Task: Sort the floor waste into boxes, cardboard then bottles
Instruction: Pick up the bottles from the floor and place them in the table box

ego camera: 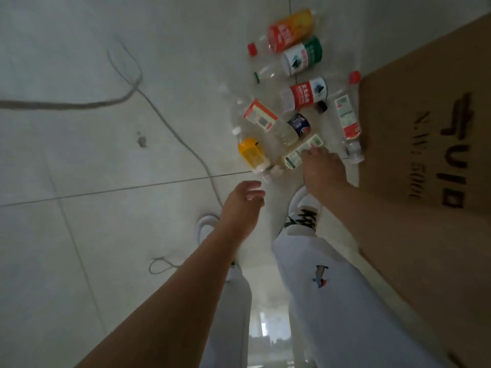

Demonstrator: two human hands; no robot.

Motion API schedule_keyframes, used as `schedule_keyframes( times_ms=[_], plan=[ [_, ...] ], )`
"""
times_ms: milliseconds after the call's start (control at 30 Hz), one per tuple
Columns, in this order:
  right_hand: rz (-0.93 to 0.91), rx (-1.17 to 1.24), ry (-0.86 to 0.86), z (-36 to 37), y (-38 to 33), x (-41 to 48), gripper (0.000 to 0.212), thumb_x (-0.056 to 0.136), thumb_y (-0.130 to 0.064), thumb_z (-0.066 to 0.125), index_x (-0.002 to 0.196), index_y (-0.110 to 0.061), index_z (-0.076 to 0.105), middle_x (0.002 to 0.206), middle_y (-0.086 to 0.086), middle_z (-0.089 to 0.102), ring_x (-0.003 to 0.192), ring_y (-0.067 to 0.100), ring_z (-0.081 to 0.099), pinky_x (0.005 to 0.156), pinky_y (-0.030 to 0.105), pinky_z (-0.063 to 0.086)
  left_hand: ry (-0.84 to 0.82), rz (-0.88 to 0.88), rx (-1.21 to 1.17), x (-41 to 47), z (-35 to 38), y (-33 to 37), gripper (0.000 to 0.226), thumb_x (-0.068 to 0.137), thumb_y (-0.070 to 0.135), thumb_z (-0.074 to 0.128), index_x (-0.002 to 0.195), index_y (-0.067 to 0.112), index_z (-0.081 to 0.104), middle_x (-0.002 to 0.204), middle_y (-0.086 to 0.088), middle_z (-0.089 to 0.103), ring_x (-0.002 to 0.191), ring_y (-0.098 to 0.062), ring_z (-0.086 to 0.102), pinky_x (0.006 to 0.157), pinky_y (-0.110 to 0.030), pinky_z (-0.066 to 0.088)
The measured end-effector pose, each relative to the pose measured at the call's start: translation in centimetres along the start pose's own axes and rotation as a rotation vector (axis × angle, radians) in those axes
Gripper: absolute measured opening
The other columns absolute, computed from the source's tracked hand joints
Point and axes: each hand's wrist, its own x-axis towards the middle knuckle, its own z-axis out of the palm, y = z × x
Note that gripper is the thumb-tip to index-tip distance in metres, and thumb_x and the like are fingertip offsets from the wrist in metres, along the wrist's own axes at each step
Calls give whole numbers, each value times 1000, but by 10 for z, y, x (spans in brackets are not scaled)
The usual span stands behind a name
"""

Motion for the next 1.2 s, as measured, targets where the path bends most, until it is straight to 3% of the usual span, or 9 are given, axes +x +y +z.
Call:
schedule_keyframes(
  times_ms=[233, 300, 367, 467, 600, 767, 867, 1000, 1200],
  plan=[
    [-112, -205, 133, 78, 5, 78, 51, 90, -4, 49, 140, 1, 39, 148, 23, 35, 139, 36, 32, 112, 47, 25, -9, -24, -9, 63, 27, -68, 35, 89, 3, 53, 117, 23, 60, 106, 4, 70, 97, -11, 67, 87, -33, 53],
    [-154, -268, 167, 92, 11, 83, 52, 82, -7, 60, 131, 1, 48, 137, 24, 48, 129, 38, 43, 107, 48, 30, -24, -36, -1, 64, 31, -77, 33, 90, 5, 53, 115, 25, 60, 107, 5, 70, 99, -14, 67, 87, -35, 53],
    [-170, -340, 190, 93, 14, 79, 42, 71, -10, 71, 111, -2, 61, 110, 19, 62, 105, 34, 57, 96, 45, 36, -29, -34, 19, 62, 32, -80, 32, 91, 7, 51, 116, 24, 60, 108, 4, 69, 101, -15, 67, 89, -36, 52],
    [-100, -284, 83, 86, 24, 60, 36, 79, -12, 65, 114, -7, 58, 111, 13, 60, 105, 32, 54, 96, 42, 34, -12, -35, 29, 52, 32, -69, 34, 91, 6, 49, 119, 19, 60, 108, 2, 69, 101, -16, 66, 92, -37, 51],
    [117, -60, 22, 55, 36, 11, 45, 79, -24, 73, 118, -10, 55, 117, 11, 56, 109, 30, 52, 90, 40, 41, -52, 6, 54, 16, 26, -23, 37, 92, 5, 46, 125, 16, 57, 110, 1, 67, 103, -17, 65, 89, -32, 51],
    [379, 427, 67, -48, 14, -74, 42, 83, -26, 70, 118, -10, 52, 123, 12, 55, 113, 32, 54, 86, 38, 46, -34, 90, 56, -59, 6, 70, 30, 91, 3, 46, 112, 21, 59, 107, -1, 68, 97, -19, 66, 82, -31, 51],
    [454, 759, 215, -142, -6, -152, 40, 82, -29, 67, 115, -10, 54, 115, 13, 62, 106, 31, 60, 83, 36, 49, 56, 199, 37, -142, -19, 145, 26, 85, 5, 54, 96, 27, 63, 108, -6, 71, 91, -21, 67, 81, -32, 49],
    [560, 950, 359, -282, 1, -281, 57, 90, -39, 61, 134, -5, 46, 126, 18, 59, 114, 36, 57, 91, 41, 45, 182, 410, 220, -290, -49, 261, 31, 86, 6, 54, 112, 20, 65, 115, 0, 68, 104, -18, 62, 90, -28, 45],
    [693, 1237, 809, -451, 43, -461, 52, 80, -44, 71, 120, -16, 53, 114, 10, 66, 108, 34, 61, 93, 45, 46, 73, 773, 300, -482, -36, 391, 38, 86, 6, 49, 118, 24, 62, 122, 6, 63, 108, -15, 61, 97, -30, 47]
  ],
)
